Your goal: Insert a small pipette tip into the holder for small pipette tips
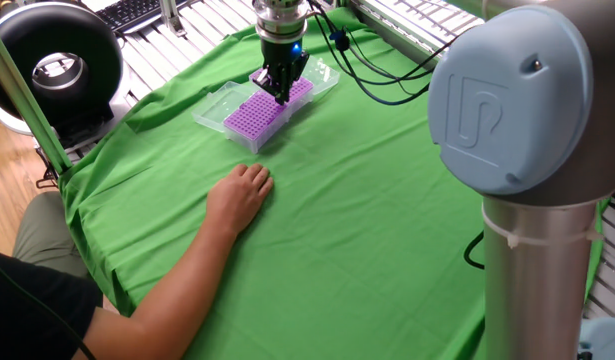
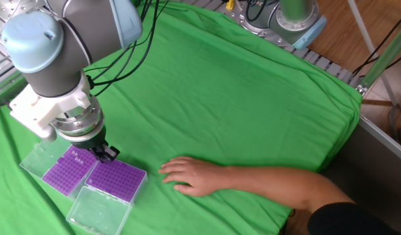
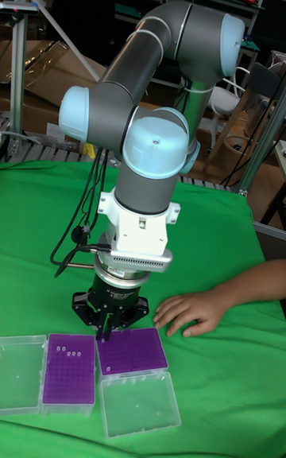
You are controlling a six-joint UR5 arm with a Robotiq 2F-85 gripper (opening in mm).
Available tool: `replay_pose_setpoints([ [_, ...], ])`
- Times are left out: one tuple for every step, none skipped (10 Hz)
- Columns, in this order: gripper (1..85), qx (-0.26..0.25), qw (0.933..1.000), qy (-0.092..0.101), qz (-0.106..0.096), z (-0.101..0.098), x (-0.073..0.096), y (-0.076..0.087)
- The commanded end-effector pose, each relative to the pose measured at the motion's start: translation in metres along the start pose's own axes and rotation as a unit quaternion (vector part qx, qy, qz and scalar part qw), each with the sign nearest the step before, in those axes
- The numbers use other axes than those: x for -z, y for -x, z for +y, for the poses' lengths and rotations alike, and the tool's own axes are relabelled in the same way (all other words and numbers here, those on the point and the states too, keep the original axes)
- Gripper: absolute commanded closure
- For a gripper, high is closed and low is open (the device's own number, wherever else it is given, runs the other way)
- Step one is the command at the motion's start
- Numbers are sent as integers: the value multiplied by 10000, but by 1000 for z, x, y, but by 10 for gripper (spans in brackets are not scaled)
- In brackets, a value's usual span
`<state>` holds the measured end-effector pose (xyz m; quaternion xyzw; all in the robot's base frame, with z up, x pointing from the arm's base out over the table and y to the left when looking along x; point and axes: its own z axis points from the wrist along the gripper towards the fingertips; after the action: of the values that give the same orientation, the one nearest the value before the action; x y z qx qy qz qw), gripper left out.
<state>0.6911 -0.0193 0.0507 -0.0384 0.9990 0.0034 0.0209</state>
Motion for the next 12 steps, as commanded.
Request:
replay_pose_setpoints([
  [673, -106, 9999, 60, -30, 6, -1, -1],
  [673, -90, 9999, 51, -45, 6, -1, 0],
  [673, -82, 9999, 51, -52, 6, -1, 0],
  [673, -75, 9999, 57, -68, 6, -2, 1],
  [673, -67, 9999, 56, -83, 6, -3, 2],
  [673, -59, 9999, 48, -90, 5, -3, 2],
  [673, -51, 9999, 40, -90, 5, -3, 2],
  [673, -51, 9999, 33, -89, 5, -3, 2],
  [673, -34, 10000, 17, -88, 4, -3, 2],
  [673, -26, 10000, 2, -87, 3, -3, 2],
  [673, -10, 10000, -6, -86, 3, -3, 2],
  [673, -10, 10000, -6, -94, 3, -3, 2],
])
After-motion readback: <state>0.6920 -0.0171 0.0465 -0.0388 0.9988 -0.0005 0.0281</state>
